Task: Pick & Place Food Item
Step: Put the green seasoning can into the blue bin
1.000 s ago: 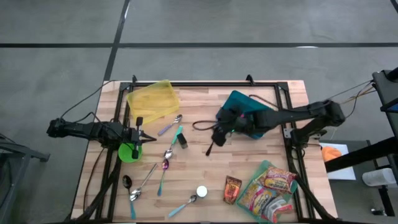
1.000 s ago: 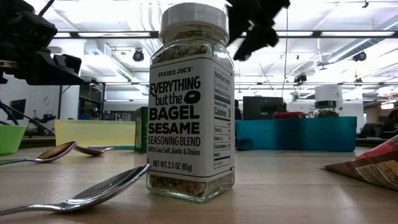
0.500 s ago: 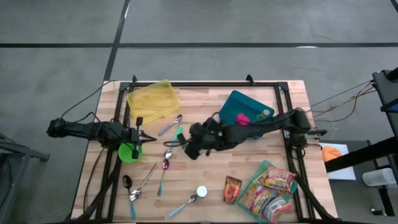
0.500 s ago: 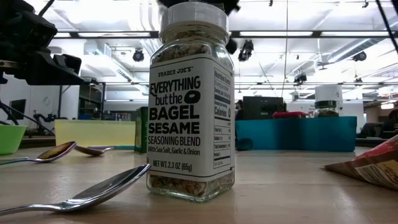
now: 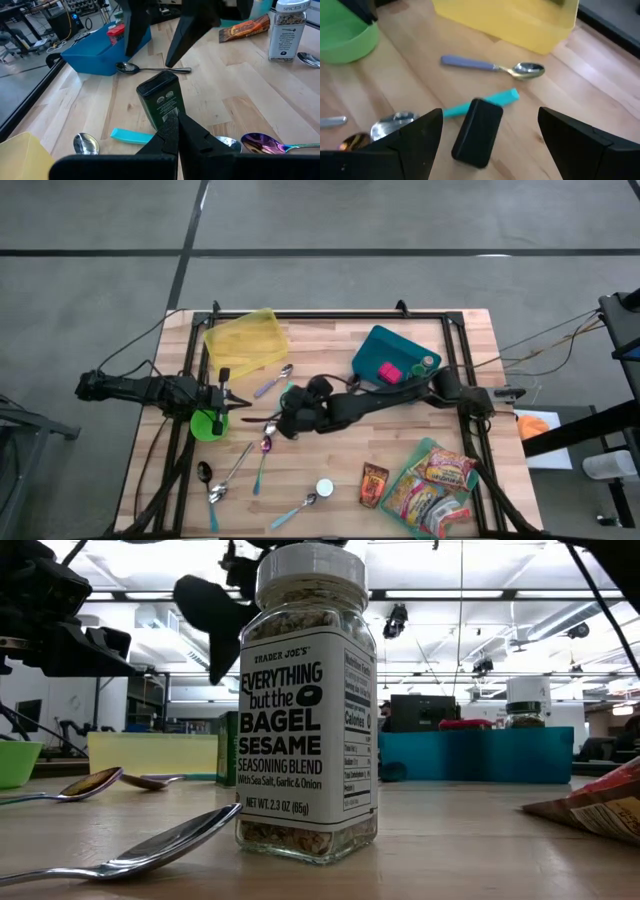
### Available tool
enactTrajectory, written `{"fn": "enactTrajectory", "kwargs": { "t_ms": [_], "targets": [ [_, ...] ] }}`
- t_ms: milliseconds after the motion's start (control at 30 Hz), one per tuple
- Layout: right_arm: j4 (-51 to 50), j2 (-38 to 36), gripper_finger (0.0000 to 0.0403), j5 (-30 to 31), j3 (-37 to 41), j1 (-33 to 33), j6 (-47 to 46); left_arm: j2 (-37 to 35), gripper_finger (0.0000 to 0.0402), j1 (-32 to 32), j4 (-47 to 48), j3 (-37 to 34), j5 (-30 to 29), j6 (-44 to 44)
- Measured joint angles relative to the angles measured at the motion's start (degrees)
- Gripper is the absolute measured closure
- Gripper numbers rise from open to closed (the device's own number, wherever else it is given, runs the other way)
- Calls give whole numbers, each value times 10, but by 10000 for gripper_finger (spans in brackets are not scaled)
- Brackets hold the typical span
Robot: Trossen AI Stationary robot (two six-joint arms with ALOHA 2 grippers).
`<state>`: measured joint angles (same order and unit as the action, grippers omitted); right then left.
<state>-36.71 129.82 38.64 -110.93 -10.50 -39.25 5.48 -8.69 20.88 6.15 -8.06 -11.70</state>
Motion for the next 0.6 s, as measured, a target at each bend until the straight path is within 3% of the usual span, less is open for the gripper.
{"fn": "enactTrajectory", "kwargs": {
  "t_ms": [233, 600],
  "targets": [
    [-8, 32, 78, 6, -27, 1, -1, 0, 401, 0, 0, 0, 0, 0],
    [-6, 31, 78, -19, -5, 4, -11, 0, 401, 0, 0, 0, 0, 0]
  ]
}}
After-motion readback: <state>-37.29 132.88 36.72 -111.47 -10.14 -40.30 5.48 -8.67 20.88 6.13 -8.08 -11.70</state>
